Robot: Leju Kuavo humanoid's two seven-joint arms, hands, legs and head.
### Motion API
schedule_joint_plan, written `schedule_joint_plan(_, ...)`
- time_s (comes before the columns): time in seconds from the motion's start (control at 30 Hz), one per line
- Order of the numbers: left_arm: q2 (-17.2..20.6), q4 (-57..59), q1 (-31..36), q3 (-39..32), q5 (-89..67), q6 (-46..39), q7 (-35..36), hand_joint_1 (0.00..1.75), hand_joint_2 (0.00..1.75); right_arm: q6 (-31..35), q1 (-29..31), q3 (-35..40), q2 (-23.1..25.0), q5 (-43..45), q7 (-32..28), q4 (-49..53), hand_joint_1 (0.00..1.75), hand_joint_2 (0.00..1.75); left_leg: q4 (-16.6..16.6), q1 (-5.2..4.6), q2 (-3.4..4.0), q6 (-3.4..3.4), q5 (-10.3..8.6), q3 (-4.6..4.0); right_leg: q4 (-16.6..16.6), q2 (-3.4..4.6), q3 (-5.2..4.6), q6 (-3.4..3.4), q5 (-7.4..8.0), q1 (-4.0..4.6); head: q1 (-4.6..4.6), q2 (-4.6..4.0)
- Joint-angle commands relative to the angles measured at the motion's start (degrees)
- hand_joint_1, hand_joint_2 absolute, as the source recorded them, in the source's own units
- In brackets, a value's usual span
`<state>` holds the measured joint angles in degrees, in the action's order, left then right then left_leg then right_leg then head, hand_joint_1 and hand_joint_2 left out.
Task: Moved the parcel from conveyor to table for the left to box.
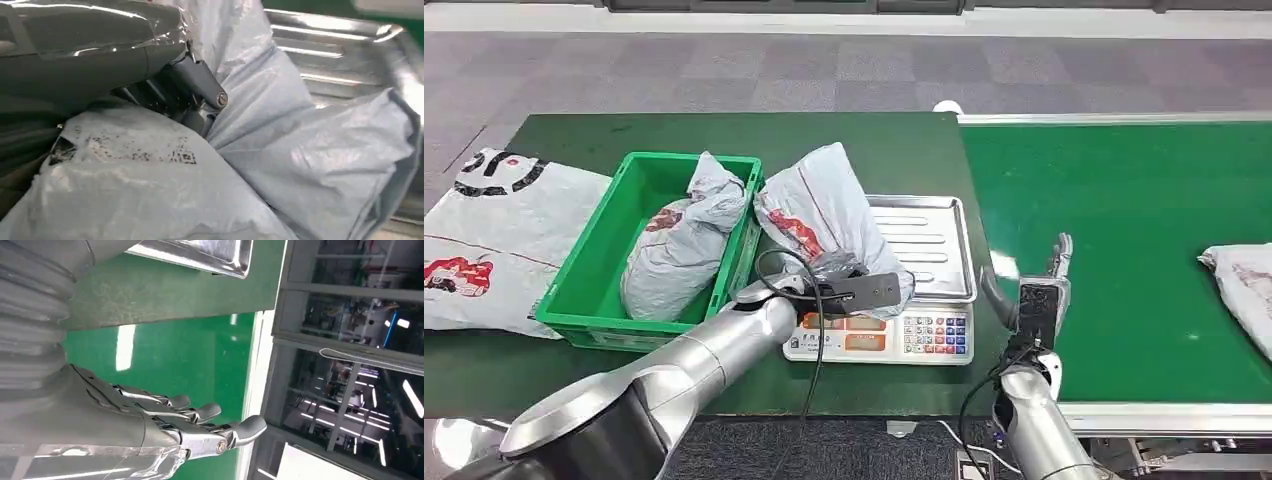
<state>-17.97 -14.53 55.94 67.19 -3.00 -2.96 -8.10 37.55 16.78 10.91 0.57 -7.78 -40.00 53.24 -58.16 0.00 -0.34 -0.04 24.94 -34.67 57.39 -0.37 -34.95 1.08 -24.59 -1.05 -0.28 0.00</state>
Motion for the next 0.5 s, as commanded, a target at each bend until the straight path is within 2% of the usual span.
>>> schedule_joint_plan(0.03,1.4,-1.7,0.5,-7.4,0.8,-7.0,-9.4,1.75,1.75,-0.5,1.6,2.3,-1.4,-0.2,0.0,-2.5,0.0,1.75,0.0,0.05,0.07,-0.02,0.05,0.0,-0.1,0.06,0.02,-0.06,0.0,0.06,0.0,0.0)
schedule_joint_plan(0.5,1.4,-1.7,0.5,-7.4,0.8,-7.0,-9.4,1.75,1.75,-0.5,1.6,2.3,-1.4,-0.2,0.0,-2.5,0.0,1.75,0.0,0.04,0.08,-0.03,0.07,-0.09,-0.1,0.09,-0.08,-0.02,-0.02,0.05,0.0,0.0)
